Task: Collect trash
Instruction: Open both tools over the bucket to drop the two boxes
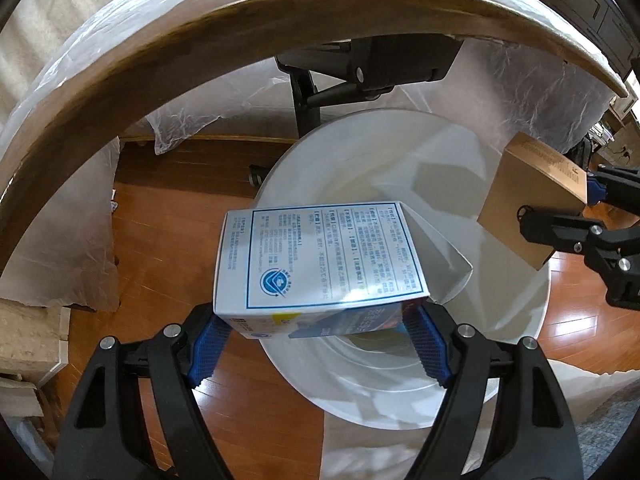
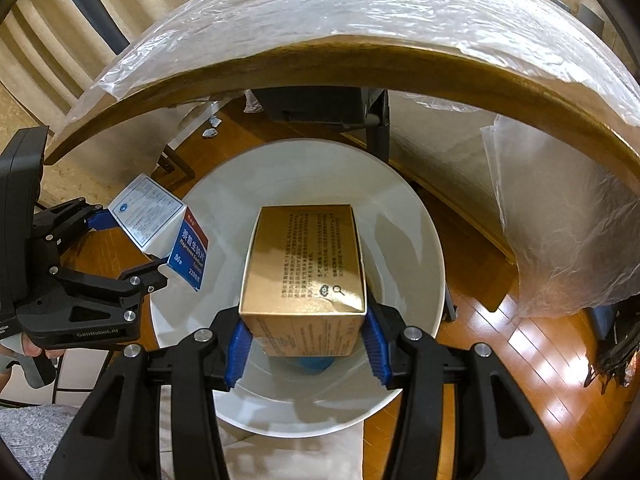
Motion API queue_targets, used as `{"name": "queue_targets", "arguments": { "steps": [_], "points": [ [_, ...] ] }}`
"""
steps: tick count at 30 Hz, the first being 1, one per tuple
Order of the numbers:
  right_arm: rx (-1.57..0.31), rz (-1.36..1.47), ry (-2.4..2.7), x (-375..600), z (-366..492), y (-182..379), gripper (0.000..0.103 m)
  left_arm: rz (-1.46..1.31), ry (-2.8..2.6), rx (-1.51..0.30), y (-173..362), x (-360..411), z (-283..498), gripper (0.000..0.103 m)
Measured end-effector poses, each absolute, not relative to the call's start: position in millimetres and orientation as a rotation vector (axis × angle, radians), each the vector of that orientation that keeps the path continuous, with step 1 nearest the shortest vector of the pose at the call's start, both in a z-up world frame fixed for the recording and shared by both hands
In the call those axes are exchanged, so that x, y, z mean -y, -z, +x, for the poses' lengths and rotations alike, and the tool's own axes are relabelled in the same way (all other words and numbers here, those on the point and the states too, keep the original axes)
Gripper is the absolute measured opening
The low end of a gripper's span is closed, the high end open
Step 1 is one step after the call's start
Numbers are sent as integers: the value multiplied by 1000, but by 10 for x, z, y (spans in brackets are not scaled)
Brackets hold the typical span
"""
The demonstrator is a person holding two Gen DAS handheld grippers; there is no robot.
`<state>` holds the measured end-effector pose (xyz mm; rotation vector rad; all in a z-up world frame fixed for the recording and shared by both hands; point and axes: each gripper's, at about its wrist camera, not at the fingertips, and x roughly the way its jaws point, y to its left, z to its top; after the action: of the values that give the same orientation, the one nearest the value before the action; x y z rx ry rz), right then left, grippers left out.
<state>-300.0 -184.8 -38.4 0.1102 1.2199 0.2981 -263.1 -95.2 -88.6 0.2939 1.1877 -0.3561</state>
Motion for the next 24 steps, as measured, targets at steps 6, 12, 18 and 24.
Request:
{"name": "queue_targets", "arguments": {
  "steps": [6,12,18,24],
  "points": [
    [-1209,96,-293,1870,-2980,338,47,308,343,-1177,880,946,-2600,80],
    [-1184,94,-278,1910,-2971,291,47,291,337,-1163,846,944,-2566,80],
    [-1173,105,-278,1926,-2986,257,47,273,339,-1143,794,950,-2590,80],
    [-1176,113,-280,1955,-3013,283,47,291,337,-1126,792,944,-2628,80]
  ]
}}
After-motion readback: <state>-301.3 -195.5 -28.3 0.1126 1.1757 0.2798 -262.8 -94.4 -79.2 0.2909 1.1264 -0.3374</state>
